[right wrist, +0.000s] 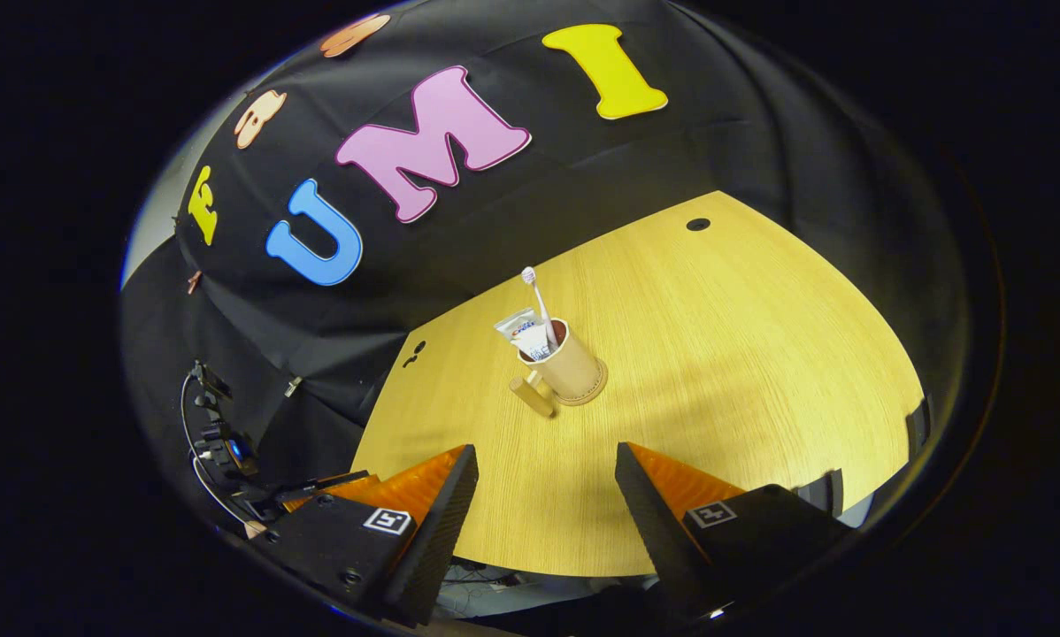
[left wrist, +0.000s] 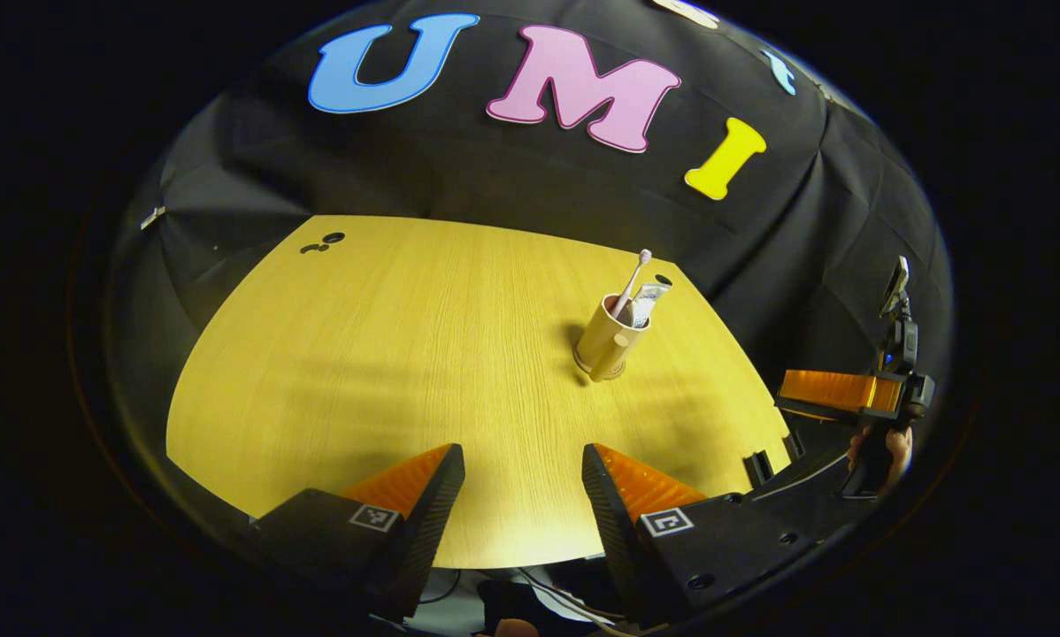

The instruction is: Put the toothbrush and toothpaste on the desktop into the cup, then pick up the cup and place it on the coaster on the desktop.

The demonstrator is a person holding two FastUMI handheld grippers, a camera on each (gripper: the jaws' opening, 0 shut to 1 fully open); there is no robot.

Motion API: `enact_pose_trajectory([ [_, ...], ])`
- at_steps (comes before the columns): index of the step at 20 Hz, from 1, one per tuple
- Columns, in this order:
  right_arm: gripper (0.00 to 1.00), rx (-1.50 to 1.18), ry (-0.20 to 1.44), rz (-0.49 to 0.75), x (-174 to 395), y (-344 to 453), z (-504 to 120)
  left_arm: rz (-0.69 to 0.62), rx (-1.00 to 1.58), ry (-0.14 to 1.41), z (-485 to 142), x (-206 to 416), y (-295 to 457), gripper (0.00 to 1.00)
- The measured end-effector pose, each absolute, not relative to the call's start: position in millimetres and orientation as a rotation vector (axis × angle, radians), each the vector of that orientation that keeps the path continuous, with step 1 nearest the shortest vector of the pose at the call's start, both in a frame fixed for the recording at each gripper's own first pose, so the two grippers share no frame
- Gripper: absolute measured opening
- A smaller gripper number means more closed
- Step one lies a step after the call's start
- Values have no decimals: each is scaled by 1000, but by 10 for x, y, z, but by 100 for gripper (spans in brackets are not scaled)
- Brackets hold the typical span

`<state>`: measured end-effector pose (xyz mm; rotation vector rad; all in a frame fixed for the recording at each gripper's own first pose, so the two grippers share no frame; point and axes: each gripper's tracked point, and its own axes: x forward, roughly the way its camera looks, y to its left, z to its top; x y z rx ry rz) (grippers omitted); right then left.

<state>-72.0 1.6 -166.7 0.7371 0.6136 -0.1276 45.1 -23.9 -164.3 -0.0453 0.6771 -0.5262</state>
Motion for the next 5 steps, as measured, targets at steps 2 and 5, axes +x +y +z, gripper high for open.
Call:
enact_pose_trajectory([
  [2,96,733,613,-122,-700,17,-1655,-526,-37,679,-1661,460,-239,84],
  [5,96,734,613,-111,-646,39,-1641,-520,-40,682,-1656,468,-223,84],
])
